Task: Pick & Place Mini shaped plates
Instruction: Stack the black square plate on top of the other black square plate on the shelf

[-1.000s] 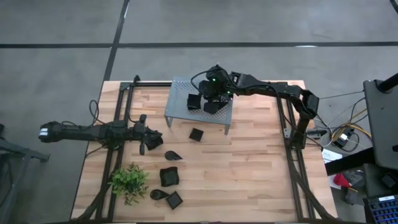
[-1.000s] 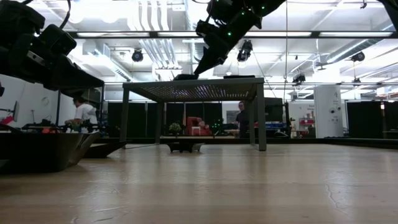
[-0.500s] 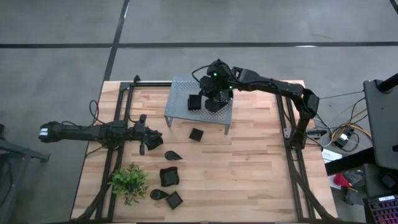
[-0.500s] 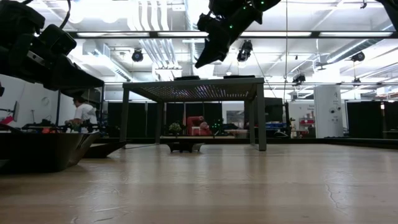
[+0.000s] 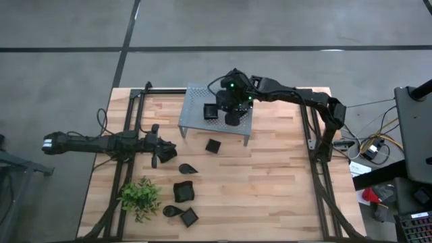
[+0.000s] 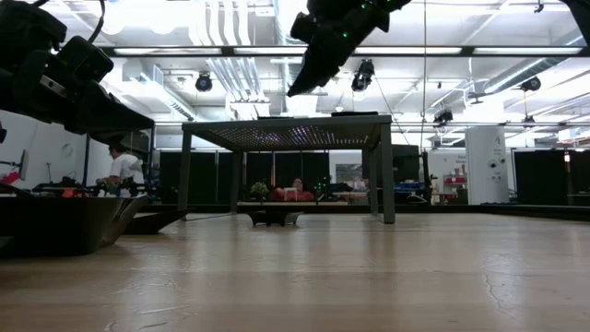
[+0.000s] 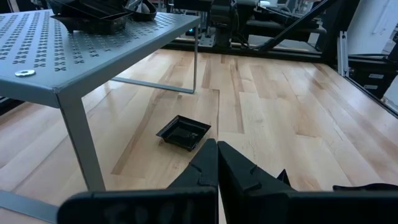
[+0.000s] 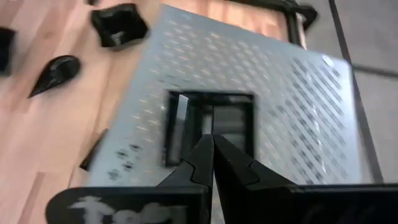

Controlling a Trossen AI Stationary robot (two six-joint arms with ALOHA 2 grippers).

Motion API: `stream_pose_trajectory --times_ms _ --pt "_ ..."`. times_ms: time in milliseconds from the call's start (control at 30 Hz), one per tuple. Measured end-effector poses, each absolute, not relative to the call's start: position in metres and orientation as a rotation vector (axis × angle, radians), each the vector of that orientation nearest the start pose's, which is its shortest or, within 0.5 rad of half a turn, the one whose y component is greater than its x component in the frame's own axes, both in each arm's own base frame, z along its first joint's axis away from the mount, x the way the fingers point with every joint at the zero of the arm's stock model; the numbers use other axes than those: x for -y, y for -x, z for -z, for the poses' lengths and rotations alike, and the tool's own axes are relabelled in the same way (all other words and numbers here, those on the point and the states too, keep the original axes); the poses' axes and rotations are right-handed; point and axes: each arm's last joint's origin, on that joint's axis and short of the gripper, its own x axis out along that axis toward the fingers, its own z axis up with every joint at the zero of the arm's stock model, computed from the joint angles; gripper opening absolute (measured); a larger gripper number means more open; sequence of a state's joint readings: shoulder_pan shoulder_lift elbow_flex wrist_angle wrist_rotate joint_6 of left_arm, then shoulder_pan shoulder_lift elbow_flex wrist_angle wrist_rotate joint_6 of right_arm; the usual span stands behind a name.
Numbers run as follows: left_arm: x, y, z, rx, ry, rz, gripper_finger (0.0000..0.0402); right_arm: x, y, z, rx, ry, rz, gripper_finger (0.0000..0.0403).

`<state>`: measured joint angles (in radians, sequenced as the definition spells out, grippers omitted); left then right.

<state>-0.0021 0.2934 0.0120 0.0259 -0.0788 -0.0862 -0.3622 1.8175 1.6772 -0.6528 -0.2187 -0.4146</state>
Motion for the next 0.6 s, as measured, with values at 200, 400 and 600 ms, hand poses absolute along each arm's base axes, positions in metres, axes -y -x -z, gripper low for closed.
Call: stream_pose_trajectory --times_ms 200,400,600 --pt "-0.002 -0.113 -0.145 -0.252 0.076 -0.088 0.0 0.117 -0.389 -0.313 -0.768 0.259 -0.094 0.0031" --pt "-0.002 -0.113 -0.145 -0.252 0.076 -0.087 0.0 0.109 -0.4 -0.3 -0.816 0.32 -0.022 0.0092" --pt "-0.002 -0.113 -0.145 -0.252 0.076 -0.087 0.0 0.107 -0.403 -0.298 -0.815 0.336 -0.025 0.0118"
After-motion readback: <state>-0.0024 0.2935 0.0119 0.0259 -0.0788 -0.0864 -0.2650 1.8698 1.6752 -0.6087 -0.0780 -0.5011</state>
